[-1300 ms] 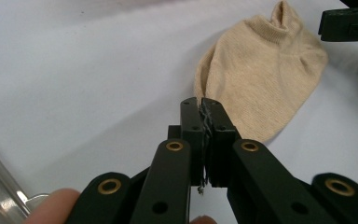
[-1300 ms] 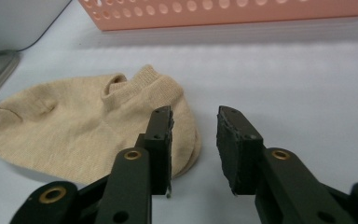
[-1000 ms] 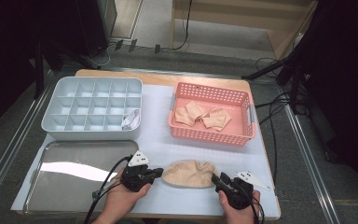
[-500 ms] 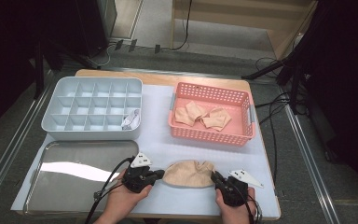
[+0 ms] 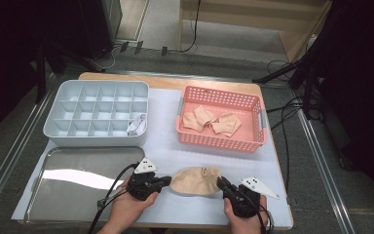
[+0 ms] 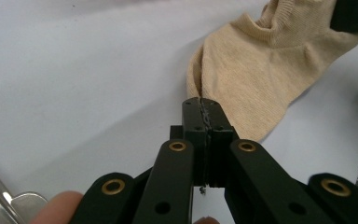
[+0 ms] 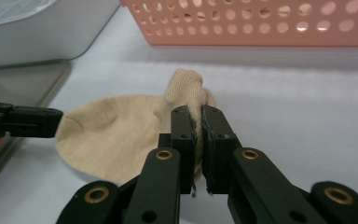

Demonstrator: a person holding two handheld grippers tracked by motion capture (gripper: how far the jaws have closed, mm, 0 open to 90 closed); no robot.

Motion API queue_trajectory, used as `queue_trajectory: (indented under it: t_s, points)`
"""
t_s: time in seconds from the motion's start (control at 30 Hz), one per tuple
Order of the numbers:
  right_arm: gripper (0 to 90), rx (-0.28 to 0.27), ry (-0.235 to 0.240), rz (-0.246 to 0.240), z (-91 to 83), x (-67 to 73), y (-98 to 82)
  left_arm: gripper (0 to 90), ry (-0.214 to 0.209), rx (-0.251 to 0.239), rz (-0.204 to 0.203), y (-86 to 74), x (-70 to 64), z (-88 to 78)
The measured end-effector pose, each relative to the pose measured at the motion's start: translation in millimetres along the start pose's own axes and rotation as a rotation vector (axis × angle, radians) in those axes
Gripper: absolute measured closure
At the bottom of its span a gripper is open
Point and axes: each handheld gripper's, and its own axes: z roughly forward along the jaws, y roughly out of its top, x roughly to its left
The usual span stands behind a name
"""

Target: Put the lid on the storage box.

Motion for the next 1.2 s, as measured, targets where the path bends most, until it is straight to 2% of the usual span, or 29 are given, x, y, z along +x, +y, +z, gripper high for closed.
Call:
queue_trajectory:
  t_s: [0.13, 0.33, 0.37, 0.57, 0.7, 0.9, 0.93, 0.97, 1.0, 1.1, 1.13, 1.17, 1.2]
  points:
    - [85.3, -0.016, 0.032, -0.006, -1.2, 9.1, 3.1, 90.0, -0.001, 0.002, -0.001, -0.1, -0.9, 0.7]
    - [85.3, -0.021, 0.052, -0.022, 1.0, 23.5, 6.5, 90.0, -0.007, 0.008, -0.006, 0.1, -0.7, 1.7]
    - [85.3, -0.022, 0.06, -0.041, 3.8, 29.2, 7.1, 90.0, -0.012, 0.007, -0.009, 0.1, -0.8, 2.4]
    - [85.2, 0.013, 0.074, -0.106, 17.4, 53.0, 2.5, 90.0, -0.011, 0.012, -0.013, 0.1, -0.3, 5.4]
    - [85.2, 0.048, 0.092, -0.147, 30.9, 69.1, -4.2, 90.0, 0.008, 0.016, -0.001, -0.7, -1.2, 7.2]
    - [84.9, 0.094, 0.108, -0.175, 47.1, 80.4, -15.0, 90.0, 0.015, 0.019, -0.009, -0.4, -0.5, 8.4]
    - [84.3, 0.099, 0.116, -0.185, 49.6, 81.8, -16.9, 90.0, 0.016, 0.016, -0.008, -0.4, 0.4, 8.9]
    - [77.4, 0.125, 0.14, -0.2, 53.8, 83.2, -19.7, 90.0, 0.018, 0.018, -0.012, -0.1, 0.5, 8.6]
    - [74.3, 0.132, 0.162, -0.196, 54.6, 82.4, -20.0, 90.0, 0.017, 0.012, -0.017, 0.4, 0.8, 7.0]
    - [63.1, 0.12, 0.242, -0.155, 48.9, 78.6, -18.0, 86.5, 0.016, -0.013, -0.027, 3.1, 2.8, 0.1]
    - [63.1, 0.12, 0.242, -0.155, 48.9, 78.6, -18.0, 85.2, 0.016, -0.013, -0.027, 3.1, 2.8, 0.1]
    - [59.0, 0.111, 0.276, -0.151, 42.2, 75.8, -16.0, 84.4, 0.016, -0.029, -0.04, 5.1, 5.6, -4.8]
    - [59.0, 0.103, 0.282, -0.147, 39.0, 73.5, -15.5, 83.8, 0.015, -0.032, -0.041, 5.9, 7.3, -7.0]
